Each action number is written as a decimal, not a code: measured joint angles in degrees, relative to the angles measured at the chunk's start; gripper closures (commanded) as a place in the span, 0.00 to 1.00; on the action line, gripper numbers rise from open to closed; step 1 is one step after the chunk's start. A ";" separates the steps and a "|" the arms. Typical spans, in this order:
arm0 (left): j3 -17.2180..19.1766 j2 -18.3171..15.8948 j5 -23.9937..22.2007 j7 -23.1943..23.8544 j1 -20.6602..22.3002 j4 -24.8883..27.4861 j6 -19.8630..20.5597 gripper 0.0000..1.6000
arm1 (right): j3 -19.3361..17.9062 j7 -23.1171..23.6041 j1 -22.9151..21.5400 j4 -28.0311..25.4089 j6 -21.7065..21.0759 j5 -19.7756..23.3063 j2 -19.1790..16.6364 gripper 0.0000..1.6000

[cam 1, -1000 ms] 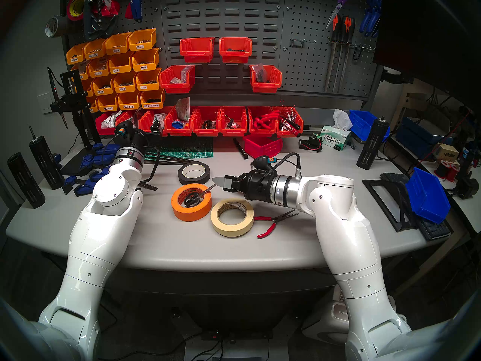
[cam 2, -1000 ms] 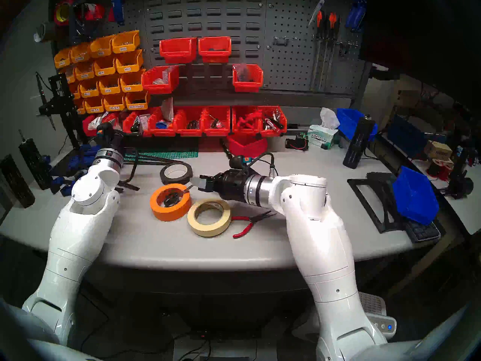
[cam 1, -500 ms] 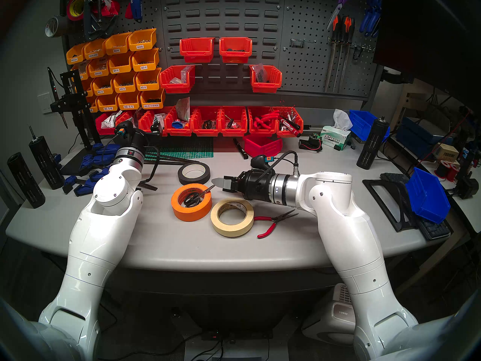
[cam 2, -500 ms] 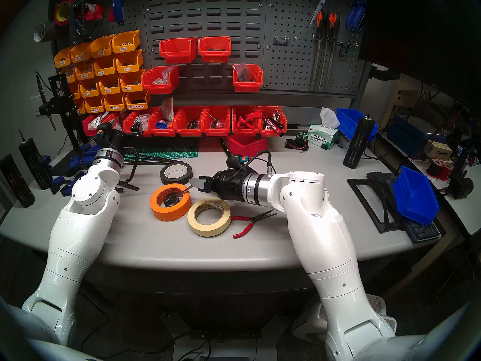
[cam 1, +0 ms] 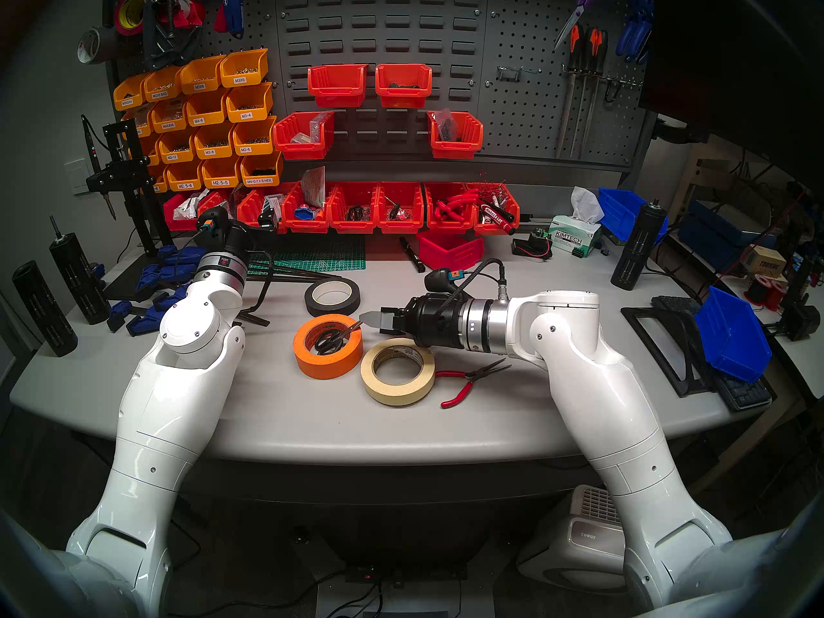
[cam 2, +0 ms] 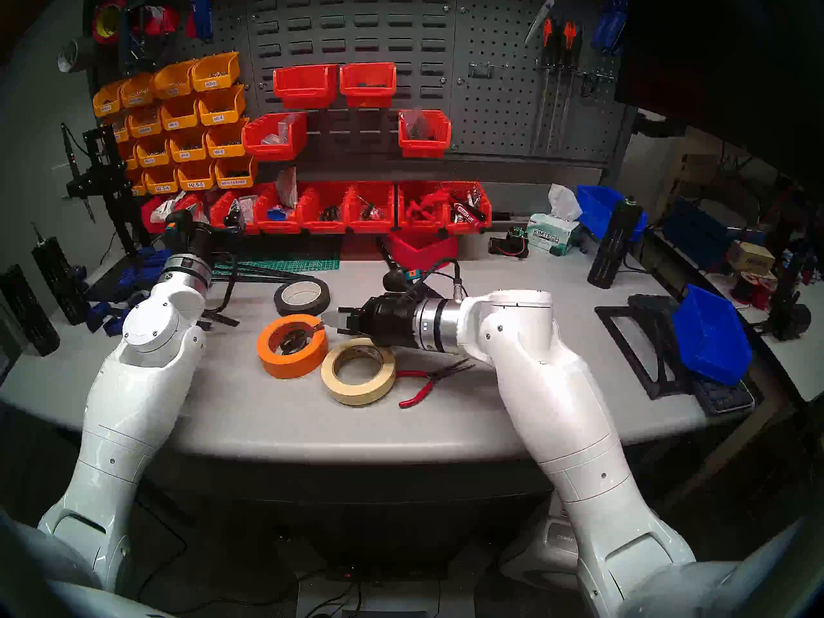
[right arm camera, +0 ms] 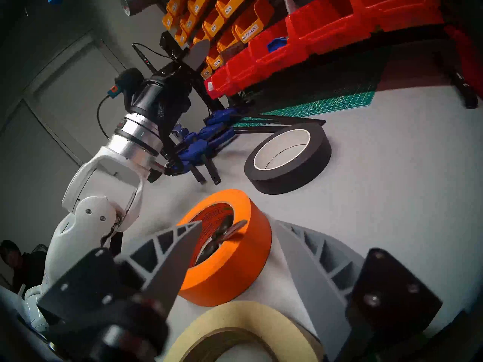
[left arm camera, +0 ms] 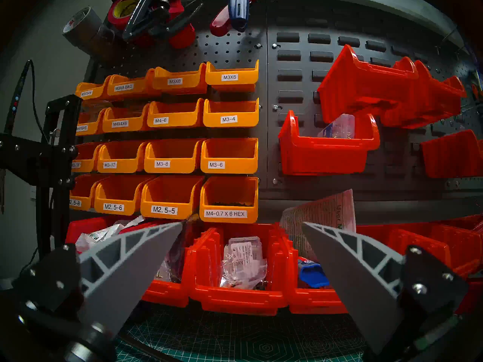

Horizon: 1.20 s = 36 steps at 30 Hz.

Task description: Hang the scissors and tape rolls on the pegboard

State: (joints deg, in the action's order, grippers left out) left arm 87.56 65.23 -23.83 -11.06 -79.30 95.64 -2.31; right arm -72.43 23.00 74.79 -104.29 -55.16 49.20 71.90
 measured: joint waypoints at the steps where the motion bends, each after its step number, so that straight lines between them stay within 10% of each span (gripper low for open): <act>1: 0.00 0.00 0.00 0.00 0.00 0.00 0.00 0.00 | 0.18 -0.18 -0.11 0.00 0.00 0.32 -0.21 0.29; 36: 0.00 0.00 0.01 0.00 0.00 0.00 0.00 0.00 | 2.70 -12.28 -2.22 -2.16 0.01 14.81 -6.26 0.12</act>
State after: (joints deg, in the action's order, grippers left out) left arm 87.56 65.23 -23.82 -11.05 -79.30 95.64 -2.31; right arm -69.73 10.71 72.57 -106.45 -55.15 64.00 65.64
